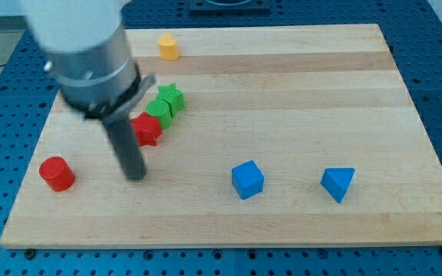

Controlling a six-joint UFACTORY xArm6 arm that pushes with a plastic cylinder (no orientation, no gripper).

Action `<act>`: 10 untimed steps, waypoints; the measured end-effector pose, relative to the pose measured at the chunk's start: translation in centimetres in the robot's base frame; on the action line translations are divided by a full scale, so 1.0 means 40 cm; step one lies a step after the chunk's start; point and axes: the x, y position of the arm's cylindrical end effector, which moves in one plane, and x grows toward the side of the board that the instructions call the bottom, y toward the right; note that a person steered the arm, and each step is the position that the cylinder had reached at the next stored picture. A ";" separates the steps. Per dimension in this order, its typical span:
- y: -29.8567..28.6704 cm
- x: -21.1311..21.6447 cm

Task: Move the red circle diagonally left of the red star

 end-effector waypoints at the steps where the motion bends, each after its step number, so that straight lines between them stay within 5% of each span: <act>1: -0.156 0.119; 2: -0.303 0.058; 6: -0.144 -0.248; 10: -0.326 -0.272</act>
